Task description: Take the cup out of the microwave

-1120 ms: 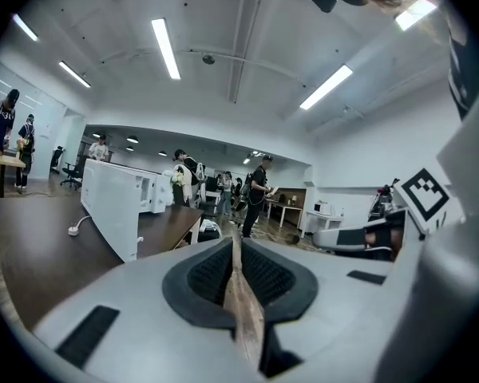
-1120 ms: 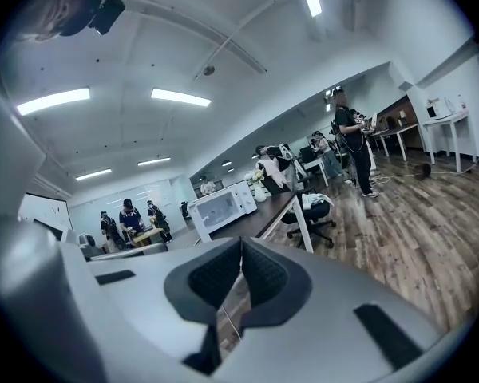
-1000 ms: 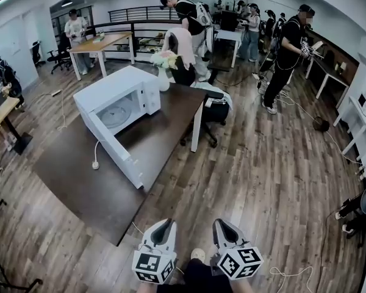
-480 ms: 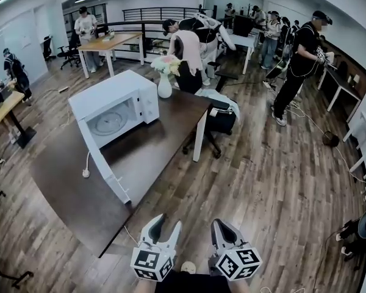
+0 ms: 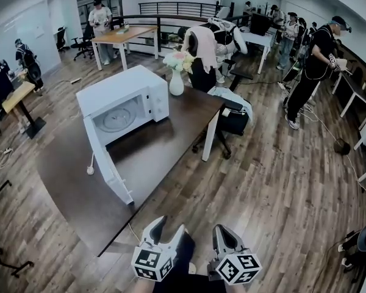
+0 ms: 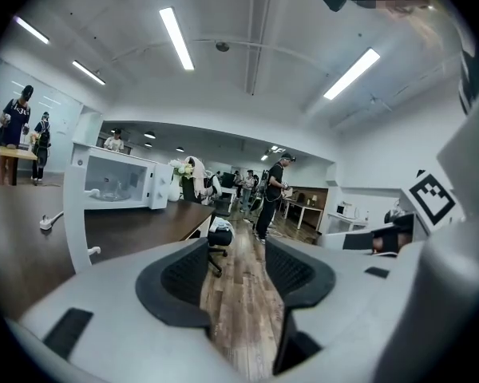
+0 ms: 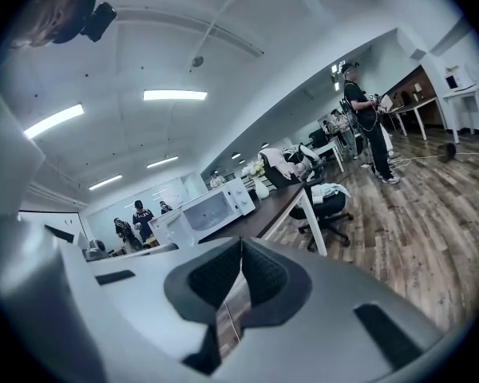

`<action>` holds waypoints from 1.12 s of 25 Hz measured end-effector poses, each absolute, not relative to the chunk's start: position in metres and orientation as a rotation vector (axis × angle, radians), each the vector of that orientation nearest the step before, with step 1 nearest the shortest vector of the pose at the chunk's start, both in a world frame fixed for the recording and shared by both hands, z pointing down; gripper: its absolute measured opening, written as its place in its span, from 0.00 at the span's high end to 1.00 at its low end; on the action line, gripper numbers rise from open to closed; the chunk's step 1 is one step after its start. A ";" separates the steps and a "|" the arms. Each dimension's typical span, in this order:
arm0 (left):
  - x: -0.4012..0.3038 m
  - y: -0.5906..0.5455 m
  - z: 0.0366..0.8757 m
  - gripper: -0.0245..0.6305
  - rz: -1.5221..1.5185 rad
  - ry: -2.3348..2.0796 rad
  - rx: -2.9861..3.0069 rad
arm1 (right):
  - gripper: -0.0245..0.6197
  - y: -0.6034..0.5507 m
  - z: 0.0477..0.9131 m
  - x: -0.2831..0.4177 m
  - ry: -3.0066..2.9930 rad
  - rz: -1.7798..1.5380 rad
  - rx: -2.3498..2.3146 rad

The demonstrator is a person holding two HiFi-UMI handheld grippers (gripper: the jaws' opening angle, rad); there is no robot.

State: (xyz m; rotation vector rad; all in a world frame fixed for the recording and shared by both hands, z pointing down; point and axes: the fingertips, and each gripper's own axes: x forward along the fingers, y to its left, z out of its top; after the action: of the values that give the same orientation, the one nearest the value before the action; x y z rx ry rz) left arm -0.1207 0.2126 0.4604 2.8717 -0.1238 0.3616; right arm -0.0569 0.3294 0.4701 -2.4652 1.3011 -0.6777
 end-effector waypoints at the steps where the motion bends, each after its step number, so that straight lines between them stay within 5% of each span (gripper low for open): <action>1: -0.115 0.212 0.461 0.65 0.360 -0.117 2.871 | 0.97 0.328 0.472 -0.053 1.295 -0.683 -2.465; 12: -0.015 0.158 0.467 0.48 0.299 -0.092 2.834 | 0.97 0.271 0.478 0.037 1.313 -0.698 -2.484; 28: 0.131 0.015 0.457 0.44 0.224 -0.249 2.794 | 0.97 0.134 0.468 0.190 1.441 -0.749 -2.453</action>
State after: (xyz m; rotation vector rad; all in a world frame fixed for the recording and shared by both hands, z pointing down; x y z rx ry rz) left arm 0.1308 0.0152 0.4565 2.7939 -0.2491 0.2238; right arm 0.1901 0.1345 0.4676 -2.4530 1.4409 -0.7493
